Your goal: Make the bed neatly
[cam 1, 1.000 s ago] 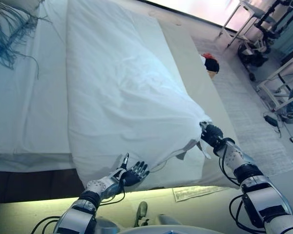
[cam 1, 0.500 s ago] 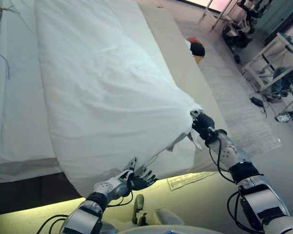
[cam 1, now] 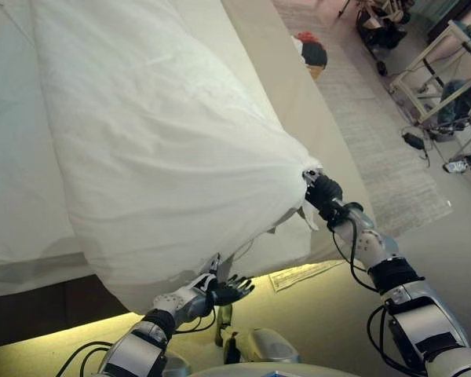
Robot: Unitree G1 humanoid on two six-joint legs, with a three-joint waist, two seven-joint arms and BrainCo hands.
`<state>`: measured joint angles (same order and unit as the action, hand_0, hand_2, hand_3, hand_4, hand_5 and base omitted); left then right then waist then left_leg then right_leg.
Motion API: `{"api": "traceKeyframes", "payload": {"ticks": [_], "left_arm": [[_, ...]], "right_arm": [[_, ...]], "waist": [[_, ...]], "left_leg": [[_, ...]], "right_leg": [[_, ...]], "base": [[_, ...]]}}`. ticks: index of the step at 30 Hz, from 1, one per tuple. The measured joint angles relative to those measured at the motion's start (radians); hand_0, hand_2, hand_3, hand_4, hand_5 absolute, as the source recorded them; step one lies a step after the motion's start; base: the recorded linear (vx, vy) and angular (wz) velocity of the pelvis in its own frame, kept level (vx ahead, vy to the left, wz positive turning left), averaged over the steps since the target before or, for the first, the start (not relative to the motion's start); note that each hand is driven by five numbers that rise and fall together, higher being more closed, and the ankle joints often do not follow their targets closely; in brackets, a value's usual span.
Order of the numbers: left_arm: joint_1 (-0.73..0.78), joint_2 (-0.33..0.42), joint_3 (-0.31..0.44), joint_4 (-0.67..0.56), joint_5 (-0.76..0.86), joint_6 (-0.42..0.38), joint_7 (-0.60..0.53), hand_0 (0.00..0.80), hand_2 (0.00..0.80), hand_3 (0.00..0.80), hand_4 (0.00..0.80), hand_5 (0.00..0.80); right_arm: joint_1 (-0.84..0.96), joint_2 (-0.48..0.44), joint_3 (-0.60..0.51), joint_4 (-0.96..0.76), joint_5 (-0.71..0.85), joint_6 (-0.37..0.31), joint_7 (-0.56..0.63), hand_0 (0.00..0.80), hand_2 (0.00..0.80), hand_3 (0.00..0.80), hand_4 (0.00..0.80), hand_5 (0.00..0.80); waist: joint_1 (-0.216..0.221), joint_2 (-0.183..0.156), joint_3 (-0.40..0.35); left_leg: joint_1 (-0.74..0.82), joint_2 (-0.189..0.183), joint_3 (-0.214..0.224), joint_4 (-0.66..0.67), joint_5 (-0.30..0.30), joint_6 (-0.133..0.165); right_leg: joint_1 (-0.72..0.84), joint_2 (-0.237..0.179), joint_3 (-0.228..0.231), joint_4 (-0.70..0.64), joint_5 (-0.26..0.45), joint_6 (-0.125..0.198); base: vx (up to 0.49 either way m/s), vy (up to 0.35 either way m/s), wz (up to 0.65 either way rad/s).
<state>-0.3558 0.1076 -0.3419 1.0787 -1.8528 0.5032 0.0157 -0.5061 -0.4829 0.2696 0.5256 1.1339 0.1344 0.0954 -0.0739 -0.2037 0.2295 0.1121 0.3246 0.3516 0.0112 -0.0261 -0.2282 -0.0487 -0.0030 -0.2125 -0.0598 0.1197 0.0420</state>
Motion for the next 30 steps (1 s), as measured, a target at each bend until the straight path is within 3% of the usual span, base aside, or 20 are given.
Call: {"api": "traceKeyframes", "payload": {"ticks": [7, 16, 30], "left_arm": [[-0.03, -0.012, 0.03, -0.039, -0.061, -0.149, -0.11, 0.0, 0.0, 0.0, 0.0, 0.0], [-0.042, -0.059, 0.088, -0.096, -0.088, -0.275, -0.254, 0.0, 0.0, 0.0, 0.0, 0.0], [-0.014, -0.078, 0.09, -0.117, -0.094, -0.391, -0.287, 0.0, 0.0, 0.0, 0.0, 0.0]], "right_arm": [[0.0, 0.0, 0.0, -0.006, 0.0, 0.002, 0.007, 0.8, 0.8, 0.8, 0.8, 0.8], [0.001, 0.002, 0.0, -0.005, 0.0, 0.002, 0.027, 0.8, 0.8, 0.8, 0.8, 0.8], [0.009, 0.004, 0.0, -0.003, 0.0, 0.018, 0.029, 0.8, 0.8, 0.8, 0.8, 0.8]], "waist": [[-0.021, 0.005, 0.004], [-0.021, 0.006, 0.005], [-0.016, 0.007, 0.006]], "left_leg": [[0.0, 0.0, 0.0, 0.0, 0.0, 0.0], [0.017, 0.004, 0.001, -0.003, 0.0, 0.0], [0.019, -0.004, -0.017, -0.004, 0.001, -0.002]], "right_leg": [[0.001, -0.001, -0.001, 0.0, 0.0, 0.0], [0.017, -0.001, -0.001, 0.0, 0.0, 0.0], [0.039, -0.012, -0.02, -0.008, 0.0, 0.0]], "base": [[0.003, -0.015, 0.0], [0.007, -0.016, 0.0], [-0.005, 0.039, 0.05]]}}
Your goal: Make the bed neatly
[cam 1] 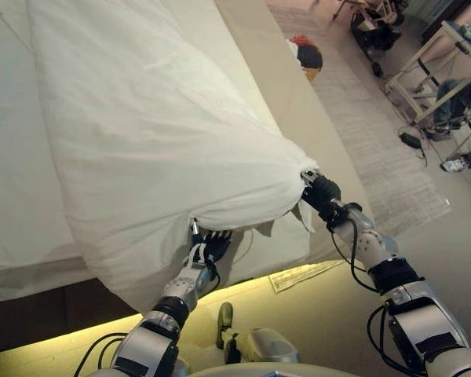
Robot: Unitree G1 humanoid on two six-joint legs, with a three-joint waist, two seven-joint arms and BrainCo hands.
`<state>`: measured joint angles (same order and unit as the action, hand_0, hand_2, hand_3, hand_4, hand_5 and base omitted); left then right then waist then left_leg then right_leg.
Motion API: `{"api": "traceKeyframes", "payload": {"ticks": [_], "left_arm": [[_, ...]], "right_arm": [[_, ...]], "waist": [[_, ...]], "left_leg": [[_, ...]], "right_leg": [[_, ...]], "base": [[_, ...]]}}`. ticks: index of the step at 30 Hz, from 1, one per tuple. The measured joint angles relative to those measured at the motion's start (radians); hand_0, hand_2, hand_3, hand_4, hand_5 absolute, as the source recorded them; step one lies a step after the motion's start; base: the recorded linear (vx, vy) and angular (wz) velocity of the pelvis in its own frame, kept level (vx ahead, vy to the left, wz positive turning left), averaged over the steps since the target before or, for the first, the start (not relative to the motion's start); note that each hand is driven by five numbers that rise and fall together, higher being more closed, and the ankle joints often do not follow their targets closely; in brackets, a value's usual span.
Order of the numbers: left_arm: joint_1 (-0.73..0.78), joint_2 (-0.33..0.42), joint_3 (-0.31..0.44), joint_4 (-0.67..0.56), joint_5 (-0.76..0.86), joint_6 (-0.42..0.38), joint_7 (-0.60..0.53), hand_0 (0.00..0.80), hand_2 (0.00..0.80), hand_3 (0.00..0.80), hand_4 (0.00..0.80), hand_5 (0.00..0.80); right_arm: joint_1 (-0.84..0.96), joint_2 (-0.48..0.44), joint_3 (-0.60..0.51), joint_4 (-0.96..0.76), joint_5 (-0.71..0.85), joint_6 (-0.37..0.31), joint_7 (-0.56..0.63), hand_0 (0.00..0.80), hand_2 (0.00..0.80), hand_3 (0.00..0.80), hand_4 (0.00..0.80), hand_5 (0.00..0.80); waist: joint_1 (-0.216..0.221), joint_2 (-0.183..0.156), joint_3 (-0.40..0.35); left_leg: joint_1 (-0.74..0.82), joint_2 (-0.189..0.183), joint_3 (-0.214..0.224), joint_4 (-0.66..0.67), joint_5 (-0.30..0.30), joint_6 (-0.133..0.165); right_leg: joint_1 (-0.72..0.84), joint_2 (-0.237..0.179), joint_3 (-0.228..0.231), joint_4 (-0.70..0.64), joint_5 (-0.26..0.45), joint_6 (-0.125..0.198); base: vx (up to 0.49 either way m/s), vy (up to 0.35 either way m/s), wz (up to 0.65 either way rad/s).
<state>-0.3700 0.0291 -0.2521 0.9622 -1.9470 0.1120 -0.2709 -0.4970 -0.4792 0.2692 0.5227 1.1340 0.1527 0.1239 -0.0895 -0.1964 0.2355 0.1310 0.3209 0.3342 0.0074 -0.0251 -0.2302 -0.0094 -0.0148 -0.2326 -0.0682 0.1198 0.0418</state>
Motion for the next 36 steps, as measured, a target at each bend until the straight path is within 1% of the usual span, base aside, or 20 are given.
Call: {"api": "traceKeyframes", "payload": {"ticks": [2, 3, 4, 5, 6, 9, 16, 19, 22, 25, 28, 29, 30, 31, 34, 36], "left_arm": [[0.024, -0.012, 0.0, -0.002, 0.0, -0.021, -0.013, 0.0, 0.0, 0.0, 0.0, 0.0], [0.035, -0.015, 0.0, -0.003, 0.0, -0.026, -0.017, 0.119, 0.119, 0.119, 0.119, 0.119], [0.046, -0.018, 0.0, -0.006, 0.0, -0.035, -0.021, 0.474, 0.474, 0.474, 0.474, 0.474], [0.055, -0.02, 0.0, -0.006, 0.0, -0.042, -0.025, 0.706, 0.706, 0.706, 0.706, 0.706], [0.063, -0.023, 0.0, -0.006, 0.0, -0.053, -0.03, 0.8, 0.8, 0.8, 0.8, 0.8], [0.075, -0.027, 0.0, -0.007, 0.0, -0.067, -0.042, 0.8, 0.8, 0.8, 0.8, 0.8], [0.097, -0.047, 0.013, -0.043, 0.0, -0.089, -0.063, 0.8, 0.8, 0.8, 0.8, 0.8], [0.097, -0.072, 0.041, -0.049, 0.0, -0.104, -0.063, 0.8, 0.8, 0.8, 0.8, 0.8], [0.099, -0.076, 0.048, -0.054, 0.0, -0.111, -0.063, 0.8, 0.8, 0.8, 0.8, 0.8], [0.104, -0.074, 0.072, -0.054, 0.002, -0.115, -0.063, 0.8, 0.8, 0.8, 0.8, 0.8], [0.119, -0.074, 0.084, -0.053, 0.004, -0.113, -0.063, 0.8, 0.8, 0.8, 0.8, 0.8], [0.126, -0.074, 0.086, -0.052, 0.007, -0.109, -0.063, 0.8, 0.8, 0.8, 0.8, 0.8], [0.131, -0.073, 0.091, -0.046, 0.009, -0.099, -0.063, 0.8, 0.8, 0.8, 0.8, 0.8], [0.136, -0.075, 0.11, -0.031, 0.009, -0.095, -0.063, 0.8, 0.8, 0.8, 0.8, 0.8], [0.146, -0.05, 0.184, -0.015, 0.011, -0.089, -0.063, 0.8, 0.8, 0.8, 0.8, 0.8], [0.15, -0.032, 0.26, 0.028, 0.035, -0.076, -0.064, 0.8, 0.8, 0.8, 0.8, 0.8]], "right_arm": [[0.006, 0.0, 0.0, 0.003, 0.0, 0.0, -0.001, 0.8, 0.8, 0.8, 0.8, 0.8], [0.008, 0.0, 0.0, 0.005, 0.0, 0.0, -0.001, 0.8, 0.8, 0.8, 0.8, 0.8], [0.01, 0.0, 0.0, 0.009, 0.0, 0.0, -0.001, 0.8, 0.8, 0.8, 0.8, 0.8], [0.011, 0.0, -0.001, 0.014, 0.0, 0.0, -0.002, 0.8, 0.8, 0.8, 0.8, 0.8], [0.012, 0.0, -0.001, 0.024, 0.0, 0.0, -0.002, 0.8, 0.8, 0.8, 0.8, 0.8], [0.012, 0.0, -0.002, 0.053, 0.0, 0.001, -0.001, 0.8, 0.8, 0.8, 0.8, 0.8], [0.031, -0.001, -0.014, 0.054, -0.001, 0.016, 0.012, 0.8, 0.8, 0.8, 0.8, 0.8], [0.043, -0.001, -0.02, 0.074, -0.004, 0.028, 0.022, 0.8, 0.8, 0.8, 0.8, 0.8], [0.05, -0.001, -0.023, 0.091, -0.023, 0.036, 0.025, 0.8, 0.8, 0.8, 0.8, 0.8], [0.051, -0.001, -0.024, 0.107, -0.062, 0.069, 0.034, 0.8, 0.8, 0.8, 0.8, 0.8], [0.071, -0.001, -0.024, 0.148, -0.108, 0.102, 0.042, 0.8, 0.8, 0.8, 0.8, 0.8], [0.072, 0.0, -0.024, 0.168, -0.125, 0.116, 0.043, 0.496, 0.496, 0.496, 0.496, 0.496], [0.074, 0.001, -0.024, 0.187, -0.143, 0.123, 0.045, 0.0, 0.0, 0.0, 0.0, 0.0], [0.087, 0.001, -0.037, 0.216, -0.165, 0.132, 0.046, 0.0, 0.0, 0.0, 0.0, 0.0], [0.107, 0.001, -0.071, 0.312, -0.216, 0.162, 0.052, 0.0, 0.0, 0.0, 0.0, 0.0], [0.128, -0.001, -0.113, 0.414, -0.246, 0.179, 0.071, 0.0, 0.0, 0.0, 0.0, 0.0]], "waist": [[0.002, 0.005, 0.0], [0.007, 0.008, -0.001], [0.012, 0.011, -0.001], [0.019, 0.015, -0.002], [0.025, 0.022, -0.002], [0.028, 0.043, -0.005], [0.033, 0.093, -0.025], [0.044, 0.116, -0.037], [0.052, 0.124, -0.041], [0.054, 0.13, -0.045], [0.057, 0.144, -0.056], [0.059, 0.152, -0.061], [0.071, 0.16, -0.066], [0.08, 0.168, -0.075], [0.087, 0.181, -0.086], [0.101, 0.191, -0.093]], "left_leg": [[0.0, -0.008, -0.01, -0.001, 0.0, 0.0], [0.0, -0.012, -0.01, -0.002, 0.0, 0.0], [0.0, -0.015, -0.01, -0.002, 0.0, 0.0], [0.0, -0.017, -0.011, -0.002, 0.0, 0.001], [0.0, -0.02, -0.014, -0.002, 0.001, 0.002], [0.004, -0.027, -0.034, -0.005, 0.003, 0.005], [0.019, -0.031, -0.043, -0.02, 0.012, 0.011], [0.02, -0.034, -0.056, -0.026, 0.018, 0.012], [0.022, -0.038, -0.063, -0.039, 0.029, 0.016], [0.026, -0.045, -0.07, -0.05, 0.036, 0.021], [0.03, -0.053, -0.091, -0.056, 0.037, 0.023], [0.03, -0.057, -0.093, -0.057, 0.038, 0.024], [0.031, -0.06, -0.097, -0.06, 0.039, 0.025], [0.031, -0.062, -0.102, -0.063, 0.039, 0.026], [0.031, -0.065, -0.123, -0.066, 0.04, 0.027], [0.032, -0.067, -0.134, -0.069, 0.04, 0.027]], "right_leg": [[0.009, -0.008, -0.009, -0.006, 0.0, 0.0], [0.009, -0.012, -0.01, -0.006, 0.0, 0.0], [0.009, -0.014, -0.01, -0.006, 0.0, 0.0], [0.01, -0.017, -0.011, -0.006, 0.0, 0.0], [0.012, -0.02, -0.014, -0.007, 0.0, 0.0], [0.027, -0.027, -0.027, -0.01, 0.0, 0.0], [0.05, -0.031, -0.043, -0.016, -0.001, 0.001], [0.055, -0.034, -0.052, -0.017, -0.001, 0.001], [0.058, -0.037, -0.061, -0.017, -0.001, 0.002], [0.063, -0.045, -0.069, -0.017, 0.0, 0.003], [0.08, -0.053, -0.084, -0.017, -0.007, 0.012], [0.082, -0.057, -0.087, -0.018, -0.008, 0.014], [0.084, -0.061, -0.091, -0.018, -0.009, 0.017], [0.088, -0.062, -0.094, -0.018, -0.011, 0.019], [0.099, -0.065, -0.112, -0.018, -0.016, 0.023], [0.11, -0.069, -0.122, -0.019, -0.021, 0.027]], "base": [[-0.016, 0.061, 0.14], [-0.002, 0.053, 0.07], [0.007, 0.054, 0.02], [0.014, 0.057, 0.04], [0.016, 0.06, 0.09], [0.027, 0.074, 0.15], [0.014, 0.081, 0.07], [0.007, 0.106, 0.09], [-0.002, 0.112, 0.1], [0.006, 0.131, 0.09], [0.005, 0.111, 0.19], [0.018, 0.102, 0.16], [0.02, 0.099, 0.1], [0.017, 0.084, 0.15], [0.032, 0.093, 0.18], [0.047, 0.085, 0.15]]}}
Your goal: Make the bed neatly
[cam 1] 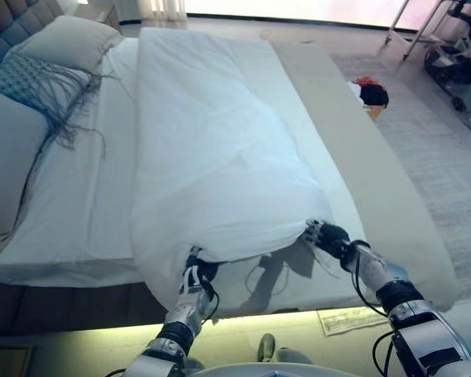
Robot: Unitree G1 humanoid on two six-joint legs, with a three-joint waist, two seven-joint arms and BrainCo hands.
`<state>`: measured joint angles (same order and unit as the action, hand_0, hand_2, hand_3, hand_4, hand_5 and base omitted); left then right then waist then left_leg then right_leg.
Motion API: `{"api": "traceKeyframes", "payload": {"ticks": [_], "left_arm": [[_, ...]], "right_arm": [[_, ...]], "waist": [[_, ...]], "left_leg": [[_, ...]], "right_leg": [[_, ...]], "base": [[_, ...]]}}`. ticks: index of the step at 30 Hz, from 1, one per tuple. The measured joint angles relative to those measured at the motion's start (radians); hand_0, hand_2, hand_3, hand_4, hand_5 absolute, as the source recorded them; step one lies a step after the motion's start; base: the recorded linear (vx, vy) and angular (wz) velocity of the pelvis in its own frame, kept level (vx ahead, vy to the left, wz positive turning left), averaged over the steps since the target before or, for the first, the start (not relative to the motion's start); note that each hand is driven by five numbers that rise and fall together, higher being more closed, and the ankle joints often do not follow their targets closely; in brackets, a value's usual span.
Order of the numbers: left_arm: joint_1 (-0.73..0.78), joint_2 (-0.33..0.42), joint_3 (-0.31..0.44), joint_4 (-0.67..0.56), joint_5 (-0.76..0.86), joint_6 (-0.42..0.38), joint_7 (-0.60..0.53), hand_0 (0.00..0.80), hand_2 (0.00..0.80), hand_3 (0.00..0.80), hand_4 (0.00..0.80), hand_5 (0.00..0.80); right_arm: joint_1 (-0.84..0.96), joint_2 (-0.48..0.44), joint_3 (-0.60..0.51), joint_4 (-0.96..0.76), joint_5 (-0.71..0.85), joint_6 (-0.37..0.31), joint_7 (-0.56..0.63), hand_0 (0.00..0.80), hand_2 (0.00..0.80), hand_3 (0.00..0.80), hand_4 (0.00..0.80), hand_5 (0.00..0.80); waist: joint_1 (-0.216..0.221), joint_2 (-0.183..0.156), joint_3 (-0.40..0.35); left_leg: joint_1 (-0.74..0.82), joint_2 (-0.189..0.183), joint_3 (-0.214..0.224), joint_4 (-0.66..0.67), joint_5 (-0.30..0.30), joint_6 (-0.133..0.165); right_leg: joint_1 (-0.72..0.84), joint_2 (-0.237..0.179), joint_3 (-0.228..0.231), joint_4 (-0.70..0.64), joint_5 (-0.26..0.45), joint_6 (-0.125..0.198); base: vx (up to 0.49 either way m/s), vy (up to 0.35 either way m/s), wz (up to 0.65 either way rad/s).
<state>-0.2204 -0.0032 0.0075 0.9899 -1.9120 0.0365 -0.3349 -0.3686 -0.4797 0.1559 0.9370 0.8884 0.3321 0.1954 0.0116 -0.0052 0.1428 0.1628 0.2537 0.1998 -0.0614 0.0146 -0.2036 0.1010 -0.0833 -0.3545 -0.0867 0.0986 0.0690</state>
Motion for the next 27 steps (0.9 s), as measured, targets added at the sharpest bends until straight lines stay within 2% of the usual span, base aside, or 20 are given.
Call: {"api": "traceKeyframes", "payload": {"ticks": [4, 6, 9, 11, 19, 27], "left_arm": [[0.038, 0.066, 0.13, 0.053, 0.049, 0.003, -0.022, 0.8, 0.8, 0.8, 0.8, 0.8], [0.065, 0.113, 0.179, 0.067, 0.087, 0.007, -0.039, 0.8, 0.8, 0.8, 0.8, 0.8], [0.074, 0.141, 0.215, 0.091, 0.157, 0.019, -0.07, 0.8, 0.8, 0.8, 0.8, 0.8], [0.088, 0.163, 0.22, 0.099, 0.199, 0.023, -0.091, 0.8, 0.8, 0.8, 0.8, 0.8], [0.11, 0.283, 0.329, 0.15, 0.331, 0.079, -0.127, 0.8, 0.8, 0.8, 0.8, 0.8], [0.086, 0.376, 0.372, 0.192, 0.367, 0.088, -0.096, 0.8, 0.8, 0.8, 0.8, 0.8]], "right_arm": [[0.06, -0.011, -0.049, 0.114, -0.084, 0.035, 0.072, 0.0, 0.0, 0.0, 0.0, 0.0], [0.107, -0.011, -0.049, 0.17, -0.151, 0.067, 0.171, 0.0, 0.0, 0.0, 0.0, 0.0], [0.174, -0.006, -0.045, 0.214, -0.25, 0.104, 0.276, 0.0, 0.0, 0.0, 0.0, 0.0], [0.201, -0.004, -0.046, 0.235, -0.272, 0.106, 0.308, 0.0, 0.0, 0.0, 0.0, 0.0], [0.217, -0.015, -0.113, 0.306, -0.278, 0.081, 0.301, 0.0, 0.0, 0.0, 0.0, 0.0], [0.208, -0.055, -0.115, 0.306, -0.246, 0.052, 0.232, 0.0, 0.0, 0.0, 0.0, 0.0]], "waist": [[0.008, 0.008, -0.02], [0.02, 0.013, -0.026], [0.055, 0.018, -0.034], [0.06, 0.02, -0.038], [0.059, 0.028, -0.056], [0.07, 0.041, -0.064]], "left_leg": [[0.0, -0.005, -0.02, -0.006, 0.0, 0.001], [0.001, -0.011, -0.036, -0.007, 0.001, 0.002], [0.0, -0.019, -0.049, -0.01, 0.003, 0.005], [-0.001, -0.024, -0.064, -0.013, 0.005, 0.007], [-0.003, -0.041, -0.073, -0.022, 0.009, 0.014], [-0.019, -0.073, -0.097, -0.025, 0.012, 0.027]], "right_leg": [[0.011, -0.005, -0.018, 0.0, -0.007, 0.006], [0.022, -0.011, -0.031, 0.0, -0.011, 0.01], [0.029, -0.019, -0.044, 0.0, -0.014, 0.015], [0.037, -0.024, -0.056, -0.001, -0.017, 0.019], [0.038, -0.04, -0.068, -0.001, -0.017, 0.027], [0.038, -0.071, -0.098, -0.001, -0.014, 0.043]], "base": [[0.031, 0.091, 0.16], [0.0, 0.102, 0.17], [-0.007, 0.098, 0.16], [-0.013, 0.124, 0.16], [-0.015, 0.183, 0.05], [-0.037, 0.193, 0.09]]}}
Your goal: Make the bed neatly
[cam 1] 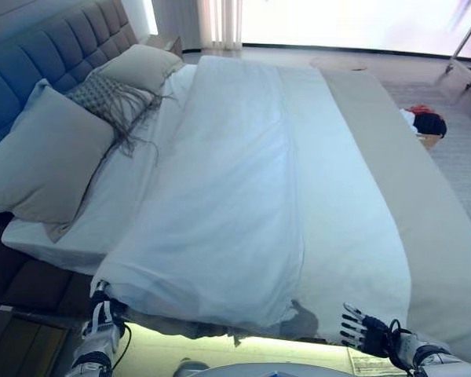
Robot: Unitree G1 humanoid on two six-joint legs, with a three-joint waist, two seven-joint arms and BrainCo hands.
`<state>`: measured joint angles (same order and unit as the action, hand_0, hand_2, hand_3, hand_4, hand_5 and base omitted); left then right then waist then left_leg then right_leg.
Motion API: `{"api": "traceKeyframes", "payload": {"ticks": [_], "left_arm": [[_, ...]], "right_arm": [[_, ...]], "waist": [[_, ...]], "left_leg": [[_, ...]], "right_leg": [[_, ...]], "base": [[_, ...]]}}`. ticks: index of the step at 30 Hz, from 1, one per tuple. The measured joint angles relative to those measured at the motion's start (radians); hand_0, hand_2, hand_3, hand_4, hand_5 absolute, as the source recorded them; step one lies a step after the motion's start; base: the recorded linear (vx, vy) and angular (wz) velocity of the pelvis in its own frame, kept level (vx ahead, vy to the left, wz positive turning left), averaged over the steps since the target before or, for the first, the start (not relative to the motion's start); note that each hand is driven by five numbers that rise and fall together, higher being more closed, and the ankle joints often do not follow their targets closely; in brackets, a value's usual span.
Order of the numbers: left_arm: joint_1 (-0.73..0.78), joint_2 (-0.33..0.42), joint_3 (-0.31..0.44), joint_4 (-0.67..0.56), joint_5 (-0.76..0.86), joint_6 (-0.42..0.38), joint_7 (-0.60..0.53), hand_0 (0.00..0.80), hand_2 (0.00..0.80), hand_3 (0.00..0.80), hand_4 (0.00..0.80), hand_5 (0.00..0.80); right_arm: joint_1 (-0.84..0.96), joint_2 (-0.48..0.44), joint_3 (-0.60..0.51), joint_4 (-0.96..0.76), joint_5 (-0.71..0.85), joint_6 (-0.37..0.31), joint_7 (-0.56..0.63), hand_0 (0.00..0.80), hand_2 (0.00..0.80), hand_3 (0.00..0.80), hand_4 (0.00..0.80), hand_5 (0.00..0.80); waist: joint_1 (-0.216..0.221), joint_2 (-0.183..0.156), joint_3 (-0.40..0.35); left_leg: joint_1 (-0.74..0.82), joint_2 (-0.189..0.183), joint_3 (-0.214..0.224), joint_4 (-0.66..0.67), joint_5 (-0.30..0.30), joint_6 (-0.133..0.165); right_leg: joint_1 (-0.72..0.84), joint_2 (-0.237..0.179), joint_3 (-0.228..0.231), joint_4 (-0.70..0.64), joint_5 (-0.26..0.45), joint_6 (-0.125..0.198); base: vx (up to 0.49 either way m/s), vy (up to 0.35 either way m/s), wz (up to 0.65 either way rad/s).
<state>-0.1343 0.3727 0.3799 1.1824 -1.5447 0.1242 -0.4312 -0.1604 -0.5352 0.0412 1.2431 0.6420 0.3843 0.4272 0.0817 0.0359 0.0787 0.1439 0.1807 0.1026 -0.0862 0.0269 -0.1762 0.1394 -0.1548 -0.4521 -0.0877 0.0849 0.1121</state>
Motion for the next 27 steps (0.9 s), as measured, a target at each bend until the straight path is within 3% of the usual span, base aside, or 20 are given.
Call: {"api": "traceKeyframes", "payload": {"ticks": [8, 10, 11, 12, 13, 14, 16, 17, 18, 19, 21, 23, 27], "left_arm": [[-0.016, -0.004, 0.02, 0.061, 0.027, 0.002, 0.078, 0.8, 0.8, 0.8, 0.8, 0.8], [-0.021, -0.021, 0.026, 0.071, 0.027, 0.002, 0.076, 0.8, 0.8, 0.8, 0.8, 0.8], [-0.027, -0.031, 0.025, 0.071, 0.027, 0.002, 0.076, 0.8, 0.8, 0.8, 0.8, 0.8], [-0.045, -0.052, 0.012, 0.071, 0.027, 0.002, 0.075, 0.8, 0.8, 0.8, 0.8, 0.8], [-0.069, -0.072, -0.013, 0.077, 0.028, 0.002, 0.075, 0.8, 0.8, 0.8, 0.8, 0.8], [-0.084, -0.097, -0.04, 0.086, 0.03, 0.002, 0.076, 0.8, 0.8, 0.8, 0.8, 0.8], [-0.086, -0.128, -0.092, 0.082, 0.03, 0.002, 0.077, 0.8, 0.8, 0.8, 0.8, 0.8], [-0.085, -0.126, -0.097, 0.066, 0.03, 0.001, 0.078, 0.8, 0.8, 0.8, 0.8, 0.8], [-0.086, -0.123, -0.096, 0.048, 0.03, -0.002, 0.078, 0.8, 0.8, 0.8, 0.8, 0.8], [-0.087, -0.132, -0.098, 0.04, 0.033, 0.001, 0.078, 0.8, 0.8, 0.8, 0.8, 0.8], [-0.091, -0.134, -0.097, 0.02, 0.039, 0.001, 0.085, 0.8, 0.8, 0.8, 0.8, 0.8], [-0.135, -0.135, -0.097, -0.005, 0.039, 0.003, 0.099, 0.8, 0.8, 0.8, 0.8, 0.8], [-0.162, -0.135, -0.091, -0.029, 0.04, 0.005, 0.119, 0.8, 0.8, 0.8, 0.8, 0.8]], "right_arm": [[-0.034, 0.041, -0.012, 0.006, 0.06, -0.03, -0.047, 0.0, 0.0, 0.0, 0.0, 0.0], [-0.035, 0.069, -0.012, 0.014, 0.063, -0.033, -0.049, 0.0, 0.0, 0.0, 0.0, 0.0], [-0.029, 0.072, -0.012, 0.019, 0.07, -0.033, -0.049, 0.0, 0.0, 0.0, 0.0, 0.0], [-0.01, 0.07, -0.013, 0.02, 0.083, -0.034, -0.051, 0.0, 0.0, 0.0, 0.0, 0.0], [0.006, 0.066, -0.014, 0.024, 0.095, -0.035, -0.056, 0.0, 0.0, 0.0, 0.0, 0.0], [0.007, 0.055, -0.022, 0.026, 0.095, -0.036, -0.057, 0.0, 0.0, 0.0, 0.0, 0.0], [0.005, 0.038, -0.03, 0.032, 0.095, -0.036, -0.052, 0.0, 0.0, 0.0, 0.0, 0.0], [-0.004, 0.043, -0.029, 0.032, 0.094, -0.037, -0.045, 0.0, 0.0, 0.0, 0.0, 0.0], [-0.011, 0.046, -0.032, 0.033, 0.094, -0.04, -0.033, 0.0, 0.0, 0.0, 0.0, 0.0], [-0.012, 0.033, -0.034, 0.035, 0.089, -0.045, -0.028, 0.0, 0.0, 0.0, 0.0, 0.0], [-0.019, 0.011, -0.046, 0.035, 0.086, -0.053, -0.018, 0.0, 0.0, 0.0, 0.0, 0.0], [-0.019, -0.003, -0.077, 0.053, 0.087, -0.054, -0.021, 0.0, 0.0, 0.0, 0.0, 0.0], [-0.036, -0.005, -0.109, 0.06, 0.09, -0.053, -0.018, 0.0, 0.0, 0.0, 0.0, 0.0]], "waist": [[0.019, -0.008, -0.005], [0.017, -0.017, -0.009], [0.012, -0.019, -0.011], [0.001, -0.019, -0.01], [-0.023, -0.02, -0.011], [-0.028, -0.016, -0.008], [-0.049, -0.015, -0.006], [-0.04, -0.027, -0.002], [-0.052, -0.049, 0.005], [-0.045, -0.051, 0.005], [-0.038, -0.049, 0.006], [-0.041, -0.048, 0.03], [-0.041, -0.034, 0.075]], "left_leg": [[-0.017, -0.071, -0.032, 0.0, -0.007, 0.043], [-0.022, -0.081, -0.074, 0.002, -0.009, 0.051], [-0.029, -0.082, -0.097, 0.007, -0.009, 0.051], [-0.055, -0.082, -0.152, 0.023, -0.008, 0.052], [-0.09, -0.082, -0.22, 0.051, -0.008, 0.051], [-0.114, -0.088, -0.243, 0.084, -0.006, 0.054], [-0.135, -0.102, -0.245, 0.115, -0.006, 0.063], [-0.14, -0.094, -0.257, 0.112, -0.003, 0.056], [-0.153, -0.096, -0.27, 0.114, 0.007, 0.041], [-0.161, -0.092, -0.261, 0.117, 0.015, 0.037], [-0.228, -0.083, -0.182, 0.167, 0.023, 0.038], [-0.292, -0.075, -0.109, 0.177, 0.067, 0.052], [-0.288, -0.058, -0.065, 0.121, 0.14, 0.041]], "right_leg": [[0.002, -0.065, -0.034, 0.012, 0.008, 0.024], [0.002, -0.074, -0.026, 0.056, -0.021, 0.041], [0.002, -0.07, -0.011, 0.08, -0.048, 0.045], [0.002, -0.045, 0.038, 0.128, -0.113, 0.037], [0.013, -0.005, 0.1, 0.148, -0.152, 0.002], [0.014, -0.001, 0.136, 0.173, -0.155, -0.005], [0.008, 0.0, 0.164, 0.236, -0.188, -0.005], [-0.002, 0.038, 0.212, 0.22, -0.271, 0.021], [0.011, 0.085, 0.25, 0.175, -0.254, -0.044], [0.018, 0.103, 0.246, 0.145, -0.234, -0.062], [0.013, 0.125, 0.222, 0.1, -0.208, -0.076], [0.009, 0.145, 0.166, 0.066, -0.191, -0.092], [0.017, 0.162, 0.122, 0.051, -0.192, -0.118]], "base": [[-0.075, 0.145, 0.13], [-0.016, 0.027, 0.34], [-0.014, 0.025, 0.82], [-0.006, 0.032, 1.33], [-0.026, 0.036, 1.58], [-0.024, 0.019, 1.52], [-0.107, -0.036, 1.03], [-0.163, -0.064, 0.76], [-0.208, -0.056, 0.65], [-0.268, -0.041, 0.49], [-0.344, -0.025, 0.39], [-0.246, 0.02, 0.74], [-0.103, 0.111, 0.27]]}}
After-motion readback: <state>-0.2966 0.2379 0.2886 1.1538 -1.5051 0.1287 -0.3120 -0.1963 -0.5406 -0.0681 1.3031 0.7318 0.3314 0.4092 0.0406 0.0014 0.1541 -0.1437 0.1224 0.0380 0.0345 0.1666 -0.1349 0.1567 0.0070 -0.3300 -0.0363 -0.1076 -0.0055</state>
